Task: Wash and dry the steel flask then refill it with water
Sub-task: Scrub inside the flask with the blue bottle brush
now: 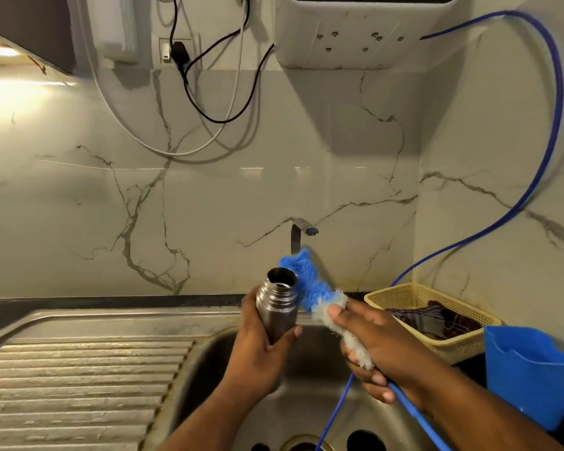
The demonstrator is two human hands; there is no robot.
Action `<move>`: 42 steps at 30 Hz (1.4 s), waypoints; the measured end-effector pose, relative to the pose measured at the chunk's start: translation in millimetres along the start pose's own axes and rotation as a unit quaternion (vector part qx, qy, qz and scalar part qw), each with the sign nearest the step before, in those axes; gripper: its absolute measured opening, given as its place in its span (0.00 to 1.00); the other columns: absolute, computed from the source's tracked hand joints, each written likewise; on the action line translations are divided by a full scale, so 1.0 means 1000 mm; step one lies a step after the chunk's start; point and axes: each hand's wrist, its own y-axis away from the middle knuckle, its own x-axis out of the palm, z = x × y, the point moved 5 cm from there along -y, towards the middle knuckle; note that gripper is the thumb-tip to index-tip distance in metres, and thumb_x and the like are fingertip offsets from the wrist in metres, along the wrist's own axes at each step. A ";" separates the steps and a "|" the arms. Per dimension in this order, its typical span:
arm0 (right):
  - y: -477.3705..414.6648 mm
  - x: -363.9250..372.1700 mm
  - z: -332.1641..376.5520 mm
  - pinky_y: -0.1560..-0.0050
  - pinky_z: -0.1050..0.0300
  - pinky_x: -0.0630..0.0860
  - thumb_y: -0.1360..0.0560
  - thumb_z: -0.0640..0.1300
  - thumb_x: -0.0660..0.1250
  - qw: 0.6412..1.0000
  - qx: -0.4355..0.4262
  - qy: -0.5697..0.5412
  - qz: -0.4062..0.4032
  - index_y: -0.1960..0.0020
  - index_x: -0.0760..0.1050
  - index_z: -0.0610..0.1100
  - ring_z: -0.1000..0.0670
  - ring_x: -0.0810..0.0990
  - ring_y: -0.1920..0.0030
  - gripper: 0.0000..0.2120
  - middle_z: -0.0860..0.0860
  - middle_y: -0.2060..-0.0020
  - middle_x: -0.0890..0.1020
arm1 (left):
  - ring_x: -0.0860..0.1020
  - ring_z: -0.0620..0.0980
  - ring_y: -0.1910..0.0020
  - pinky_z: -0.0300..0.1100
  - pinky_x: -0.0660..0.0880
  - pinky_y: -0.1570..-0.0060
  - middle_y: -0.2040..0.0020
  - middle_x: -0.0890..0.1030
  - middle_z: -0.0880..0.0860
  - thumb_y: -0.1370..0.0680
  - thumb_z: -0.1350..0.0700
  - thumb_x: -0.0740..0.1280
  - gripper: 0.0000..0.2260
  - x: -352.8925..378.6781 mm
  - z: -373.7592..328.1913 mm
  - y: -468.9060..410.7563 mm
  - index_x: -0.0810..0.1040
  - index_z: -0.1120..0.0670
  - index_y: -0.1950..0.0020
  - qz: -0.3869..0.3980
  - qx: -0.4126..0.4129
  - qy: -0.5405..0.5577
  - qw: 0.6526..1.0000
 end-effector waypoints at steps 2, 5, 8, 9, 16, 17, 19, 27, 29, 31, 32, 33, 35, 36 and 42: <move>-0.003 0.000 0.001 0.81 0.66 0.62 0.17 0.51 0.64 1.000 -0.013 0.001 -0.027 0.41 0.79 0.56 0.52 0.59 0.81 0.08 0.43 0.71 0.67 | 0.74 0.33 0.38 0.21 0.68 0.45 0.35 0.74 0.39 0.26 0.53 0.76 0.36 0.011 -0.001 0.005 0.57 0.36 0.28 0.034 0.014 -0.036 0.999; 0.002 0.007 0.001 0.82 0.66 0.63 0.17 0.51 0.62 1.000 -0.013 -0.005 -0.018 0.38 0.77 0.54 0.52 0.60 0.82 0.09 0.47 0.74 0.72 | 0.77 0.34 0.42 0.27 0.73 0.45 0.41 0.79 0.39 0.31 0.52 0.81 0.34 0.013 -0.003 0.003 0.63 0.34 0.36 0.013 0.002 -0.028 1.000; 0.008 0.020 0.002 0.82 0.66 0.63 0.17 0.52 0.62 1.000 -0.009 -0.014 0.012 0.36 0.76 0.55 0.53 0.61 0.81 0.10 0.47 0.75 0.71 | 0.81 0.38 0.46 0.42 0.79 0.44 0.46 0.82 0.41 0.38 0.49 0.85 0.34 0.000 0.001 -0.001 0.71 0.40 0.39 -0.045 -0.002 -0.018 0.999; 0.007 0.021 0.002 0.82 0.66 0.63 0.17 0.52 0.62 1.000 -0.009 -0.019 0.013 0.36 0.76 0.55 0.53 0.61 0.81 0.11 0.46 0.75 0.69 | 0.81 0.39 0.47 0.42 0.79 0.46 0.46 0.82 0.41 0.39 0.48 0.85 0.34 -0.003 0.000 -0.001 0.72 0.41 0.39 -0.055 0.003 -0.028 0.998; 0.013 0.033 0.005 0.82 0.66 0.64 0.17 0.50 0.61 0.995 0.004 -0.096 0.010 0.38 0.75 0.49 0.52 0.62 0.82 0.10 0.42 0.71 0.66 | 0.80 0.36 0.51 0.28 0.76 0.56 0.47 0.82 0.44 0.34 0.54 0.82 0.32 0.003 -0.009 0.001 0.68 0.44 0.37 -0.075 0.008 -0.005 0.997; 0.014 0.037 0.005 0.82 0.65 0.64 0.16 0.51 0.61 0.995 0.002 -0.096 0.005 0.39 0.75 0.50 0.52 0.63 0.82 0.09 0.42 0.71 0.67 | 0.80 0.38 0.49 0.31 0.76 0.52 0.45 0.81 0.44 0.32 0.54 0.81 0.32 0.002 -0.008 0.001 0.66 0.43 0.35 -0.084 0.016 -0.003 0.996; 0.012 0.037 0.005 0.81 0.64 0.65 0.16 0.51 0.60 0.995 0.000 -0.096 -0.015 0.39 0.74 0.51 0.52 0.64 0.81 0.09 0.42 0.71 0.68 | 0.78 0.42 0.40 0.38 0.75 0.41 0.38 0.77 0.45 0.28 0.54 0.77 0.34 0.005 -0.011 0.002 0.61 0.37 0.31 -0.053 0.038 -0.019 0.998; 0.016 0.040 0.003 0.80 0.62 0.67 0.16 0.54 0.60 0.998 0.007 -0.056 -0.042 0.39 0.75 0.57 0.48 0.68 0.80 0.08 0.43 0.70 0.73 | 0.79 0.47 0.37 0.54 0.77 0.36 0.36 0.79 0.48 0.34 0.48 0.80 0.36 0.012 -0.003 0.001 0.69 0.38 0.30 -0.004 0.039 0.017 0.999; 0.017 0.047 0.002 0.78 0.61 0.68 0.17 0.55 0.61 0.999 -0.015 -0.021 -0.026 0.40 0.75 0.64 0.49 0.70 0.80 0.08 0.46 0.70 0.76 | 0.82 0.45 0.46 0.52 0.80 0.45 0.45 0.81 0.49 0.42 0.45 0.82 0.30 -0.002 -0.003 -0.002 0.77 0.39 0.42 -0.048 0.026 0.020 0.998; 0.016 0.048 -0.002 0.75 0.59 0.70 0.19 0.58 0.62 0.998 -0.035 0.030 -0.038 0.38 0.75 0.66 0.53 0.74 0.79 0.10 0.52 0.70 0.78 | 0.83 0.45 0.53 0.47 0.81 0.52 0.51 0.83 0.49 0.42 0.45 0.81 0.26 -0.009 -0.006 -0.001 0.79 0.45 0.47 -0.056 0.031 0.010 0.998; 0.015 0.047 -0.003 0.73 0.58 0.71 0.19 0.59 0.62 0.997 -0.043 0.050 -0.049 0.37 0.75 0.67 0.55 0.75 0.78 0.11 0.54 0.69 0.79 | 0.83 0.44 0.55 0.43 0.81 0.56 0.54 0.84 0.48 0.41 0.45 0.81 0.26 -0.011 -0.008 0.000 0.78 0.47 0.47 -0.053 0.029 0.016 0.998; 0.014 0.046 -0.003 0.73 0.59 0.71 0.19 0.58 0.62 0.996 -0.047 0.058 -0.056 0.37 0.75 0.66 0.56 0.75 0.78 0.11 0.55 0.69 0.79 | 0.84 0.42 0.56 0.38 0.79 0.58 0.54 0.85 0.46 0.41 0.46 0.82 0.27 -0.010 -0.010 0.000 0.77 0.47 0.46 -0.055 0.020 0.027 0.998; 0.013 0.045 0.001 0.76 0.60 0.69 0.18 0.56 0.62 0.997 -0.044 0.029 -0.060 0.40 0.77 0.63 0.52 0.73 0.80 0.09 0.51 0.70 0.78 | 0.84 0.40 0.56 0.33 0.78 0.60 0.54 0.85 0.44 0.40 0.49 0.83 0.30 -0.005 -0.011 0.000 0.73 0.45 0.44 -0.068 0.000 0.040 0.997; 0.013 0.043 0.004 0.78 0.62 0.68 0.17 0.54 0.62 0.997 -0.037 0.006 -0.063 0.41 0.78 0.61 0.50 0.71 0.81 0.08 0.47 0.70 0.77 | 0.84 0.40 0.55 0.33 0.78 0.59 0.53 0.85 0.45 0.38 0.52 0.83 0.30 0.000 -0.012 0.001 0.71 0.44 0.42 -0.064 0.002 0.043 0.997; 0.008 0.024 0.001 0.79 0.64 0.65 0.16 0.53 0.61 0.991 0.044 -0.087 -0.095 0.40 0.73 0.47 0.51 0.65 0.80 0.10 0.44 0.72 0.72 | 0.78 0.45 0.36 0.46 0.76 0.35 0.36 0.78 0.47 0.23 0.56 0.70 0.31 0.031 -0.014 0.011 0.58 0.35 0.29 0.074 0.017 0.051 0.996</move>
